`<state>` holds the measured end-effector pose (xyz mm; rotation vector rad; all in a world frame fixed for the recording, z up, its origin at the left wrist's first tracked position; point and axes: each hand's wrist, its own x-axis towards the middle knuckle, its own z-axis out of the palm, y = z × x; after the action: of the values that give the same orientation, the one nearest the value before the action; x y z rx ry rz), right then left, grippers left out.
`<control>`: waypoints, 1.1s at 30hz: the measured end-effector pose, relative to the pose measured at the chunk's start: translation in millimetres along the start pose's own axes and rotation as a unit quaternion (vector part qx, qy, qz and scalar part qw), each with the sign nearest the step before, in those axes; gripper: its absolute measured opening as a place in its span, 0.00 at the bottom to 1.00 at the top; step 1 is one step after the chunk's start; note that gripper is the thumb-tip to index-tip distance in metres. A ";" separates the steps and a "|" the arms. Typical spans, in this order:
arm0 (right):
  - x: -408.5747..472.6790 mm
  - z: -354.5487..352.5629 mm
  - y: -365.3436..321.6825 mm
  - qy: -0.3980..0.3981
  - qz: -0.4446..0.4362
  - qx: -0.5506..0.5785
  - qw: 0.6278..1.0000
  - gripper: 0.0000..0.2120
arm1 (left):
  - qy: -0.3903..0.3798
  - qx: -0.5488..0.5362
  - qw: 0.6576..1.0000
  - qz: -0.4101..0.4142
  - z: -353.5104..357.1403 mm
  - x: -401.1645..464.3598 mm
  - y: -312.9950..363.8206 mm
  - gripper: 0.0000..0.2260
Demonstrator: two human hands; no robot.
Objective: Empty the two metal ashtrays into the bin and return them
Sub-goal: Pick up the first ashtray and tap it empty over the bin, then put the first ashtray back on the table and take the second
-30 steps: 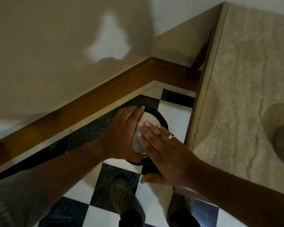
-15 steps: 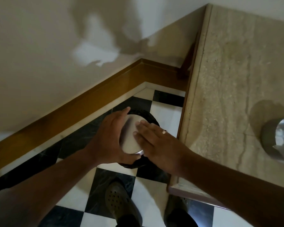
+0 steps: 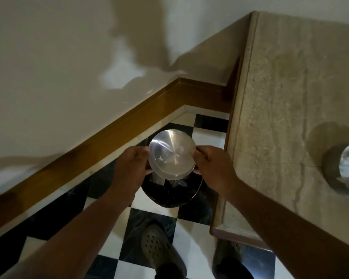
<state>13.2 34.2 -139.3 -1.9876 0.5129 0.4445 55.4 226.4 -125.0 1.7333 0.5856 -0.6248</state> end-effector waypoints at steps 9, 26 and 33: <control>-15.3 -7.7 -9.0 0.083 0.041 -0.003 0.996 0.14 | 0.043 0.043 0.998 0.024 14.1 -32.3 23.5 0.07; -75.0 -144.0 59.0 0.279 0.131 0.069 0.949 0.18 | -0.078 0.129 0.985 0.079 179.1 -80.9 69.9 0.09; -68.7 -148.3 74.9 0.281 0.130 0.061 0.949 0.24 | -0.076 0.156 0.982 0.068 197.9 -77.2 65.9 0.13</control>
<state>-71.0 -118.2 -94.5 -1.9191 1.1413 -0.0119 21.2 14.0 -68.5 1.9763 0.2679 -0.7755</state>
